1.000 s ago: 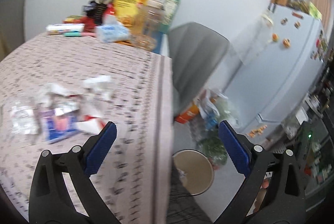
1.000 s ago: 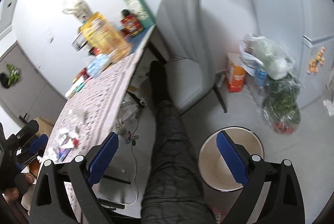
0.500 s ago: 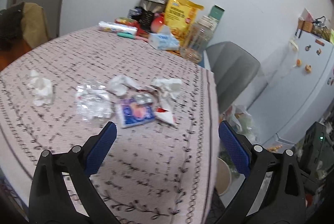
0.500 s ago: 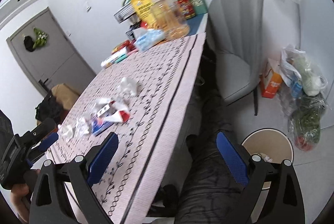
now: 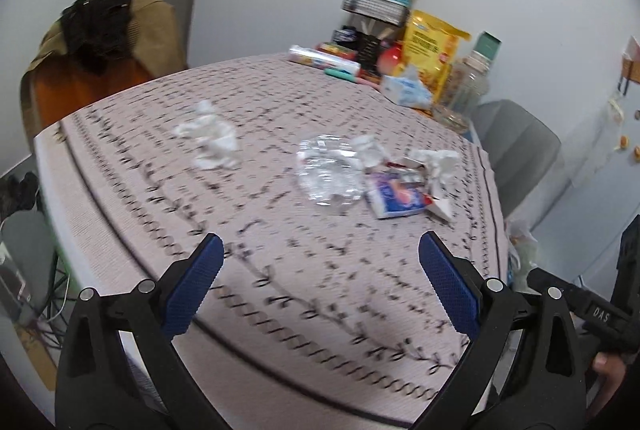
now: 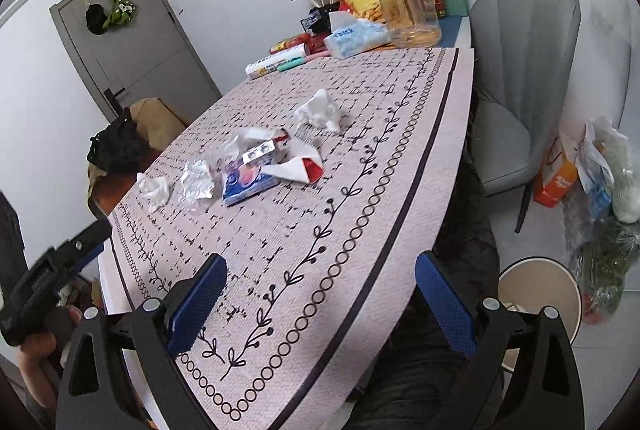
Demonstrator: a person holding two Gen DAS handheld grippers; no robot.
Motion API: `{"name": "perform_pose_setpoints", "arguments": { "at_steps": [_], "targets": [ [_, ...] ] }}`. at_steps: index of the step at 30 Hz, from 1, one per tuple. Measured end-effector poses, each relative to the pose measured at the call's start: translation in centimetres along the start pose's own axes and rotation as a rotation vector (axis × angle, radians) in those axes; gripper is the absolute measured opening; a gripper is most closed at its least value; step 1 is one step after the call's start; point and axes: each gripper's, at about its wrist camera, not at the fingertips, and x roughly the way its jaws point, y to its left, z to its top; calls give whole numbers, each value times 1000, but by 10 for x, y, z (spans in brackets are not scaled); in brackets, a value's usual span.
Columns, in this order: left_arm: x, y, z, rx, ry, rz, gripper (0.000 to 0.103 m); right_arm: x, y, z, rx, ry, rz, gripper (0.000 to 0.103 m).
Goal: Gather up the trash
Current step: 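Grasp the white crumpled tissue with the left tool while the right tool grasps the red-and-white paper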
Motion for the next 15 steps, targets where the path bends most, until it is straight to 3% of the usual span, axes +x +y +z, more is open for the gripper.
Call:
{"name": "perform_pose_setpoints", "arguments": {
  "at_steps": [3,7,15],
  "targets": [
    [-7,14,1,-11,-28,23,97,6,4,-1,-9,0,8,93],
    [-8,27,9,-4,-56,65,97,24,16,2,-56,26,16,85],
    [33,62,41,-41,-70,114,97,76,42,24,-121,58,-7,76]
  ]
}}
